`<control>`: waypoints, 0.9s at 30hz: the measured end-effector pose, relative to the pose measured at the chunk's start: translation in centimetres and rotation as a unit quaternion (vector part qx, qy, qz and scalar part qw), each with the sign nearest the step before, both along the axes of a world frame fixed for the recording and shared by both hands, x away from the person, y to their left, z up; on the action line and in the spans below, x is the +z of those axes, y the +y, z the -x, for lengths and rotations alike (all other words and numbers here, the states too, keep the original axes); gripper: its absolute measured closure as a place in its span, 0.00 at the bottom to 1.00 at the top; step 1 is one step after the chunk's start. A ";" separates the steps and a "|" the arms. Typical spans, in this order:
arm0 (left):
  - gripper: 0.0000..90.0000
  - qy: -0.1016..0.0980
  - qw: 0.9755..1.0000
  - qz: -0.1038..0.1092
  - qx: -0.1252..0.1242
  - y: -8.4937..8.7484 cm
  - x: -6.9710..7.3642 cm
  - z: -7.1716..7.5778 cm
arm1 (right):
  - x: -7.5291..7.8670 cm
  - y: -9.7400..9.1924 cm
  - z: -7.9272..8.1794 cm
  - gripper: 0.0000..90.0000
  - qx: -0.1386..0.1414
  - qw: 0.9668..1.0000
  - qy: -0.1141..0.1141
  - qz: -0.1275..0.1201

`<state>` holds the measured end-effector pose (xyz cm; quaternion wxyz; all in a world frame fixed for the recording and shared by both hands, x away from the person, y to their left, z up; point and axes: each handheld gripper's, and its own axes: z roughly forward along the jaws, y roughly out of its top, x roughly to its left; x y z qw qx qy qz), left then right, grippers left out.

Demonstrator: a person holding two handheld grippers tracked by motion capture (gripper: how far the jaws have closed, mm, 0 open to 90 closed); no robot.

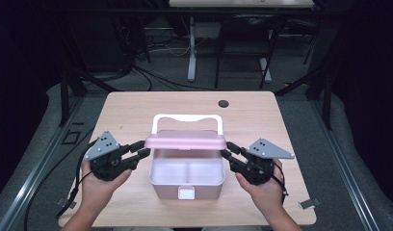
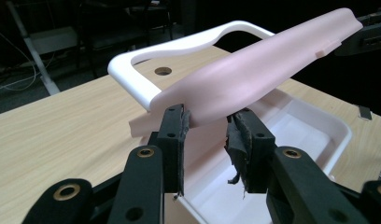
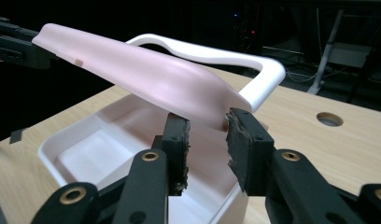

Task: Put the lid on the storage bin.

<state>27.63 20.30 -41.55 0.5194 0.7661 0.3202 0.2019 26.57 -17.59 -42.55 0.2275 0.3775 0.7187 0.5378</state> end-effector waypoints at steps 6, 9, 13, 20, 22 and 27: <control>0.73 0.002 1.000 0.007 0.002 0.1 -1.6 1.1 | -1.6 -0.3 0.8 0.75 0.007 1.000 0.009 -0.011; 0.73 0.003 1.000 0.018 0.003 0.2 -2.3 1.4 | -1.9 -0.3 1.1 0.76 0.008 1.000 0.012 -0.003; 0.73 0.007 1.000 0.023 0.005 0.3 -2.9 1.6 | -2.3 -0.3 1.7 0.77 0.007 1.000 0.011 0.003; 0.74 0.014 1.000 0.020 0.004 0.3 -4.1 1.8 | -3.3 -0.5 2.1 0.80 0.006 1.000 0.020 -0.003; 0.74 0.015 1.000 0.020 0.005 0.3 -4.3 1.9 | -3.5 -0.6 2.2 0.80 0.008 1.000 0.023 -0.005; 0.75 0.018 1.000 0.011 0.004 0.4 -4.7 2.0 | -4.1 -0.8 2.4 0.81 0.006 1.000 0.030 -0.004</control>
